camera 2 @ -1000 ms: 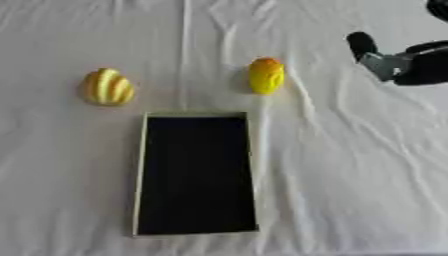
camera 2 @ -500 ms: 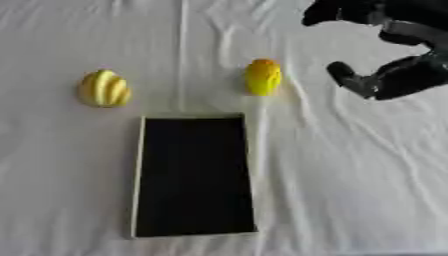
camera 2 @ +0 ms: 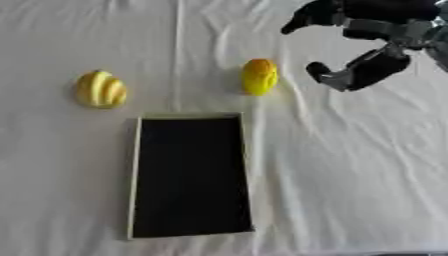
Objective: Pick up objects on the table and place them in the box.
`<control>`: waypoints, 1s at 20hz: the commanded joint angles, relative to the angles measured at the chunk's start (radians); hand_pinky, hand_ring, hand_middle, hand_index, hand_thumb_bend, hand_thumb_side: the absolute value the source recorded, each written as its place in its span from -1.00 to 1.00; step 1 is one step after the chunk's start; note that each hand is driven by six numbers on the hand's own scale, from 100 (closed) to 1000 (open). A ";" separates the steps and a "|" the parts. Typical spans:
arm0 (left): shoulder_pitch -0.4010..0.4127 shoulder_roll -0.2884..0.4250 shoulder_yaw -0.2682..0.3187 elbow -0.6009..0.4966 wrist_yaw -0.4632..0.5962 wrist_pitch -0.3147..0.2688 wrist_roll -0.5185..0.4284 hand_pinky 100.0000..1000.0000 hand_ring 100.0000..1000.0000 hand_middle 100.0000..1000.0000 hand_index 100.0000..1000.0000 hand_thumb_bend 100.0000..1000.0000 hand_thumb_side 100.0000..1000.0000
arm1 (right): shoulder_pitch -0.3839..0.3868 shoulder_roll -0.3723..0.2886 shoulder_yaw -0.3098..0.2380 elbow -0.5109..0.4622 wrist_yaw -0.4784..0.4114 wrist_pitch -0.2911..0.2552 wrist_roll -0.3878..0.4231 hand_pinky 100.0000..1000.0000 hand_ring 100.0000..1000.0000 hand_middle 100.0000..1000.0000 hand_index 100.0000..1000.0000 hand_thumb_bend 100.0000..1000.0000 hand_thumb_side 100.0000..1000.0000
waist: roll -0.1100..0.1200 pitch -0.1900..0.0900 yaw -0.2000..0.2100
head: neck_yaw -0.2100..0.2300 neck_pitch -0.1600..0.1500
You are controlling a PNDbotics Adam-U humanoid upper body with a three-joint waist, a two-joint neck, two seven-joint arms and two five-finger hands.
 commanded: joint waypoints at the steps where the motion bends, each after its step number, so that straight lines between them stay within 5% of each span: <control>1: -0.010 0.017 -0.002 -0.014 0.007 -0.001 -0.007 0.50 0.56 0.51 0.69 -1.00 -0.49 | -0.038 0.012 0.011 0.045 0.016 -0.001 0.037 1.00 0.94 0.67 0.87 -1.00 -0.72 | 0.002 -0.023 0.001 | -0.008 -0.001; 6: -0.013 0.013 -0.003 -0.014 0.009 -0.001 -0.011 0.50 0.56 0.51 0.69 -1.00 -0.49 | -0.092 0.076 0.036 0.127 0.052 -0.015 0.068 1.00 0.95 0.68 0.89 -1.00 -0.60 | 0.003 -0.022 0.006 | -0.013 0.004; 11: -0.017 0.009 -0.005 -0.014 0.012 -0.001 -0.014 0.50 0.56 0.51 0.69 -1.00 -0.49 | -0.127 0.130 0.051 0.204 0.078 -0.043 0.099 1.00 0.95 0.67 0.93 -1.00 -0.77 | 0.002 -0.021 0.011 | -0.018 0.007; 16: -0.019 0.005 -0.009 -0.014 0.017 -0.001 -0.020 0.51 0.56 0.51 0.69 -1.00 -0.48 | -0.156 0.172 0.056 0.249 0.121 -0.063 0.115 1.00 0.94 0.69 0.96 -1.00 -0.36 | 0.004 -0.019 0.016 | -0.022 0.009; 20: -0.022 0.004 -0.012 -0.014 0.019 -0.001 -0.028 0.51 0.56 0.50 0.69 -1.00 -0.48 | -0.169 0.195 0.063 0.268 0.164 -0.075 0.118 1.00 0.94 0.69 0.97 -0.99 -0.38 | 0.004 -0.017 0.019 | -0.024 0.011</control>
